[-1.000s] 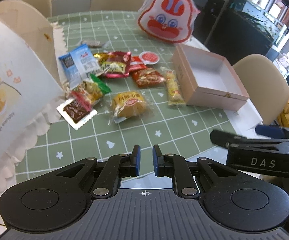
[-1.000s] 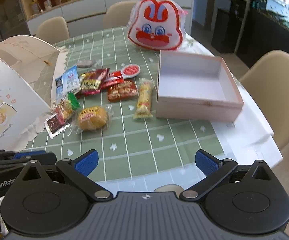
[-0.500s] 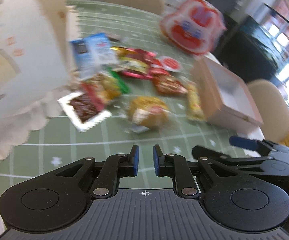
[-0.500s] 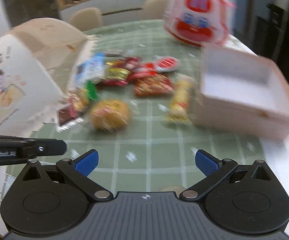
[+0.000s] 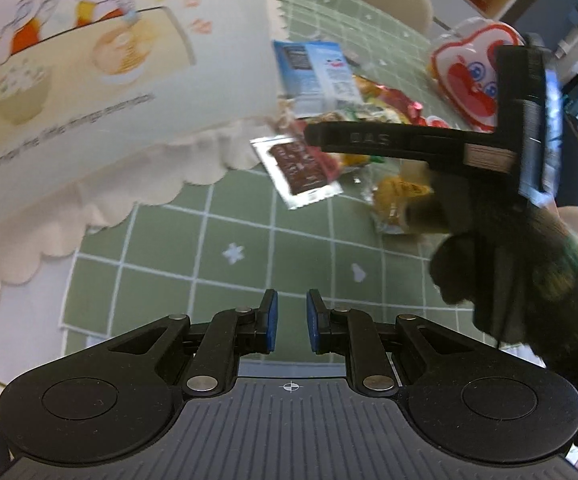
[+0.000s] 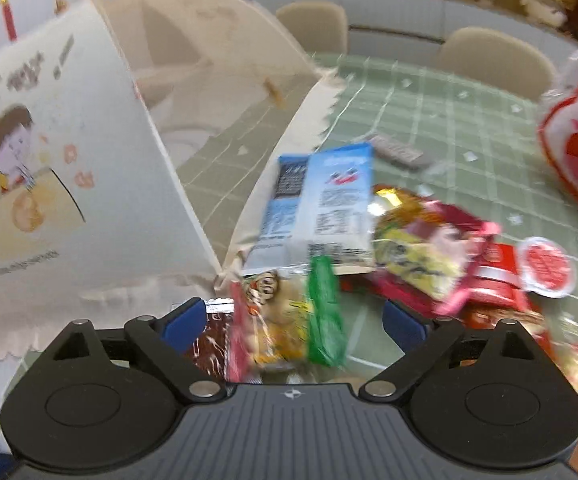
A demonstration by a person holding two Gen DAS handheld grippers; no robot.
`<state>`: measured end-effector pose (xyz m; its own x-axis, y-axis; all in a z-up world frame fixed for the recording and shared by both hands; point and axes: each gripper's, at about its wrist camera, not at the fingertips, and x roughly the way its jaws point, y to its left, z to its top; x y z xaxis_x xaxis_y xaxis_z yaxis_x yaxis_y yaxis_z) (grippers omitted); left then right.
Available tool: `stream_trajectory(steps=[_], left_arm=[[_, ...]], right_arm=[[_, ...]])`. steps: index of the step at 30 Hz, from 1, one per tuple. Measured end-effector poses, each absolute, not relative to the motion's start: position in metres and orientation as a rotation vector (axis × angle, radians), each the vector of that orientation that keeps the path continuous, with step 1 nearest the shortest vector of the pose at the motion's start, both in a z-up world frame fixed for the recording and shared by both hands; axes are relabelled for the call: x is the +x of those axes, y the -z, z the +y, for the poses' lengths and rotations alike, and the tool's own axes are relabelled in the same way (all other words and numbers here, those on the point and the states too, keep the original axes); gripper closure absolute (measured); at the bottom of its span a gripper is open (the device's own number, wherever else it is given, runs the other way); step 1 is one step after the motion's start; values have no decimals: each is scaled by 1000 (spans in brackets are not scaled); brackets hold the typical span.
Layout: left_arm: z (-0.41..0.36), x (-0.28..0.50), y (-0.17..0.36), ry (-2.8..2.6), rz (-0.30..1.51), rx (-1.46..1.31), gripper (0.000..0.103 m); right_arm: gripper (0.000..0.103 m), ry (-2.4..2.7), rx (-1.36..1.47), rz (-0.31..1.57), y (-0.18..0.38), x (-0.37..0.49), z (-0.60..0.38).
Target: Organize snacks
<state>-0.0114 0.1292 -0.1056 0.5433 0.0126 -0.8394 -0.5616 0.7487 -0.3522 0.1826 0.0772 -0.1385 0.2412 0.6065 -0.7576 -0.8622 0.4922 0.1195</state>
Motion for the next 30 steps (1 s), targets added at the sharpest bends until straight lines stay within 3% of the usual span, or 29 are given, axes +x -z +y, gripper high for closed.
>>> stream_trajectory(steps=[3,5,6,7,8,10,16,26,27,29,30], left_arm=[[136,-15,108,-379,952,-664,85],[140,-14,108,-370,953,-667,85],[141,-12,108,-365,951,-665,85],[142,-10,109,-359,951,-661,85],[143,-7,109,-352,951,-659,85],[144,2,110,-325,955,-649,85],[133,40,105,-183,944,-561,85],[118,143,107,-33,791,-434,85],[119,152,111,-42,795,-424,85],[123,164,120,-33,830,-441,85],[122,167,123,-7,851,-464,85]], right_arm=[[17,-1034,-376,872,150,183,85],[36,-1039,-345,890,145,183,78],[53,-1042,-333,903,142,183,73],[62,-1040,-326,906,140,184,68],[62,-1046,-316,909,136,182,61],[72,-1055,-296,914,129,178,43],[80,-935,-98,899,89,178,-48],[79,-591,17,1020,119,164,-195],[76,-575,29,1035,125,161,-206],[57,-562,66,1059,134,153,-221],[39,-559,80,1063,137,151,-227]])
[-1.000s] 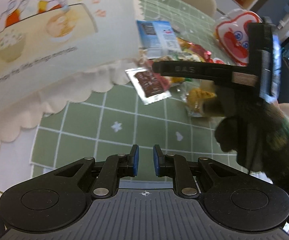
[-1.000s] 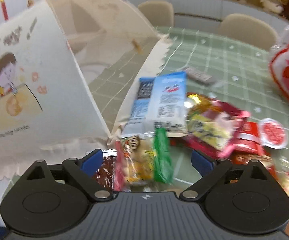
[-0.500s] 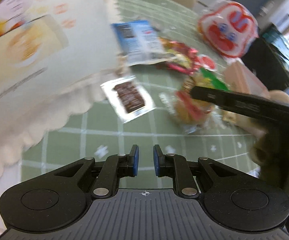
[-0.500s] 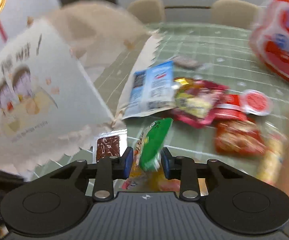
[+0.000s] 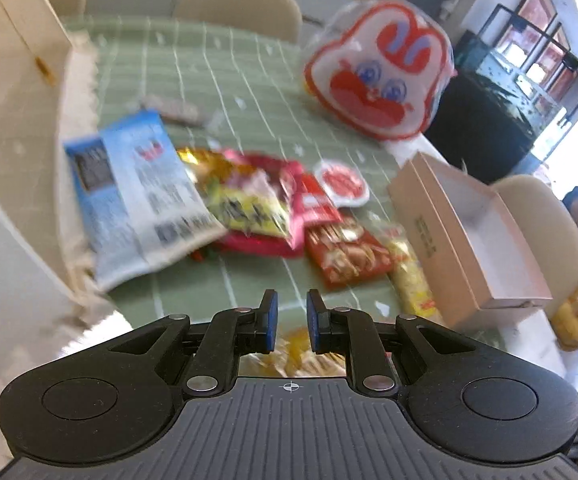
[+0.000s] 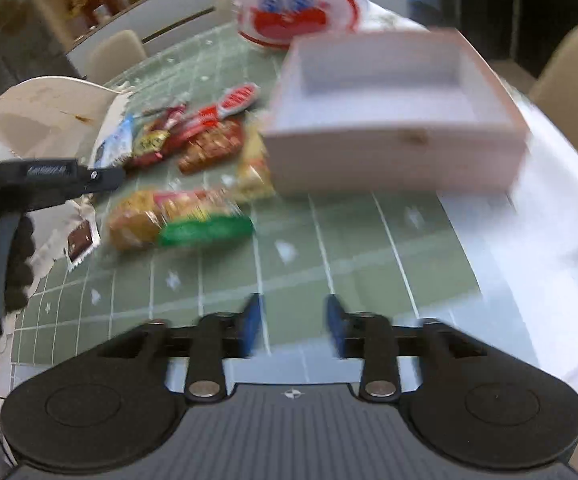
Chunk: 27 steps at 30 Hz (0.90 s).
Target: Organize snacks
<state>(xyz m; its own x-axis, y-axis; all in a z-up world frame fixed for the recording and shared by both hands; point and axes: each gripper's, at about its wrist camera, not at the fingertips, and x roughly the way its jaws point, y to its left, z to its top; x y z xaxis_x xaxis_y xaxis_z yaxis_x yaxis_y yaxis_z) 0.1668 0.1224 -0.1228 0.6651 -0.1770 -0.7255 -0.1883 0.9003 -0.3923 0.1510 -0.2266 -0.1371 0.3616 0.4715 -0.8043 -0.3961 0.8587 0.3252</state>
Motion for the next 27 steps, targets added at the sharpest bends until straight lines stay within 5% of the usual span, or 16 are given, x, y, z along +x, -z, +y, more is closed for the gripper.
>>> stream_trajectory(steps=[14,27], left_arm=[[11,128,112,290,912,222,79],[54,149,105,345,962,133,78]], right_arm=[[1,-609,119,1035,157,138,-224],[0,-594,-45,969,162,123,-208]])
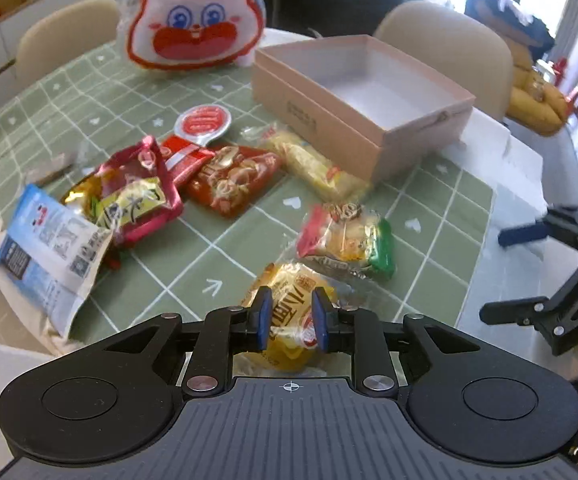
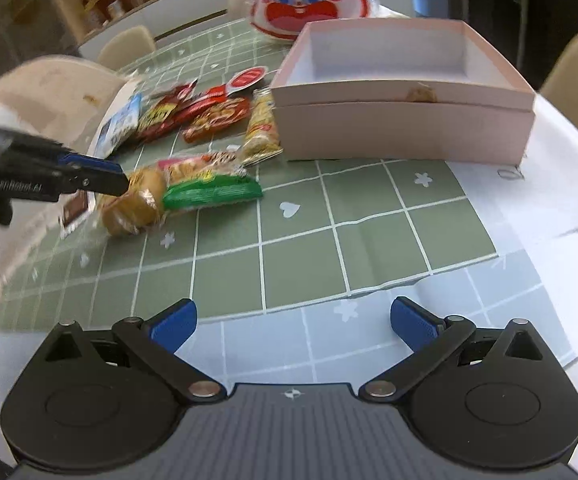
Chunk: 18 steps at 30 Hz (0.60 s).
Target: Organize snacks
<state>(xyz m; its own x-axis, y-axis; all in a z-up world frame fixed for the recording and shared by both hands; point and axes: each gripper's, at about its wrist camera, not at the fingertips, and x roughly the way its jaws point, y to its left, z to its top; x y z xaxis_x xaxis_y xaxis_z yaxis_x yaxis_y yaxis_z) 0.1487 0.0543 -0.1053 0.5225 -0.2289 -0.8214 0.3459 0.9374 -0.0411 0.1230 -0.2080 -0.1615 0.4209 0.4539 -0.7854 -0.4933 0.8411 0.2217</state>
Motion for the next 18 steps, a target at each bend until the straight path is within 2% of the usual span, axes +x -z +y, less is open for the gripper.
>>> stream_trajectory(steps=[5,12,18], left_arm=[[36,140,108,362,922,279,78],[29,135,107,460,933,354,78],[24,126,107,485,963,304,78]], right_arm=[[0,-551,-163,961,163,117,-192],[1,-532,-160,1003,159,123,-188],[4,-540,-168,900,138,119,-192]])
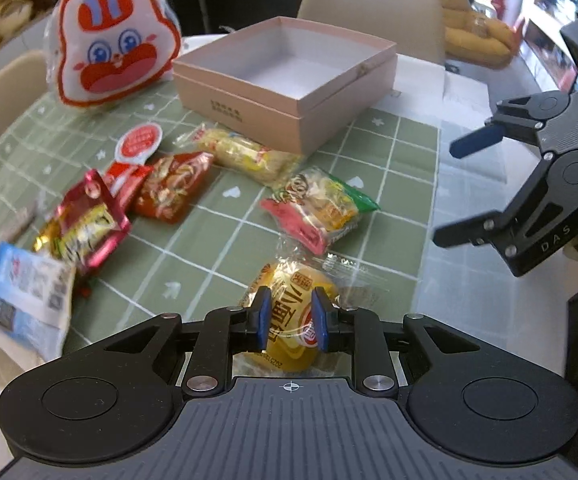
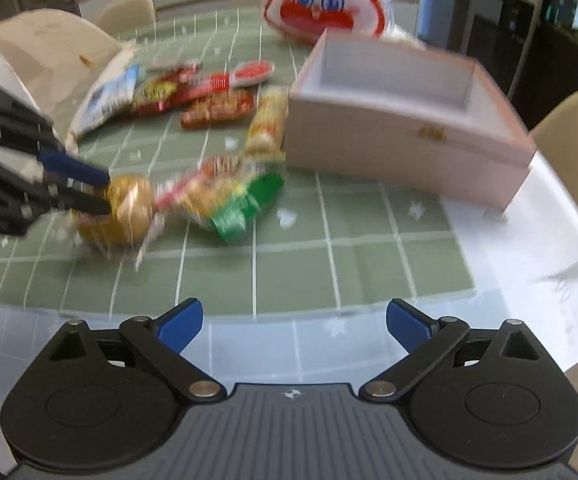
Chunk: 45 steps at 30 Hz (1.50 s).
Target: Organize snacks
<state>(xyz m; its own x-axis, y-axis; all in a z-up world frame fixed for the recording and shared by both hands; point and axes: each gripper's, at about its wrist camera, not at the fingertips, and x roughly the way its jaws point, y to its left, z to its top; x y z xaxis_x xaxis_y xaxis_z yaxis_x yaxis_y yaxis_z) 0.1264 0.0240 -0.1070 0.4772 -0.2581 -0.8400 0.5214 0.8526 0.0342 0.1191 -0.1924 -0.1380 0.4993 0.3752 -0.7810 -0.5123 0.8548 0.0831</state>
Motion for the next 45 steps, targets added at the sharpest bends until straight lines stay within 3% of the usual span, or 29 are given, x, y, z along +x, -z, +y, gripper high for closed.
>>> stream_trajectory(steps=[12,18,22,23,26,28,30,34,44,45], left_arm=[[75,78,107,230,978,-233,77],[46,75,83,288,819,96,77],[10,89,101,401,893,350,75],[3,91,108,422,919,410,71],[-12,86,114,480,922,523,44],[-17,84,118,524,947,538,19],[-20,84,122,554,954,531,12],[-7,96,117,507,953,434,20],[26,147,138,389,1065,105,20],[25,146,137,389,1064,74,27]], right_arm=[[4,-740,-191,817,113,125,-138],[7,-753,-286,866,125,116,-124],[7,-686,-263,887,124,123,-145],[7,-670,-262,882,122,123,-150],[7,-611,-238,881,120,127,-171],[7,-576,-206,889,122,131,-184],[7,-544,-174,900,124,132,-195],[7,-496,-121,923,131,130,-213],[7,-519,-95,938,133,125,-210],[7,-523,-86,930,130,127,-208]])
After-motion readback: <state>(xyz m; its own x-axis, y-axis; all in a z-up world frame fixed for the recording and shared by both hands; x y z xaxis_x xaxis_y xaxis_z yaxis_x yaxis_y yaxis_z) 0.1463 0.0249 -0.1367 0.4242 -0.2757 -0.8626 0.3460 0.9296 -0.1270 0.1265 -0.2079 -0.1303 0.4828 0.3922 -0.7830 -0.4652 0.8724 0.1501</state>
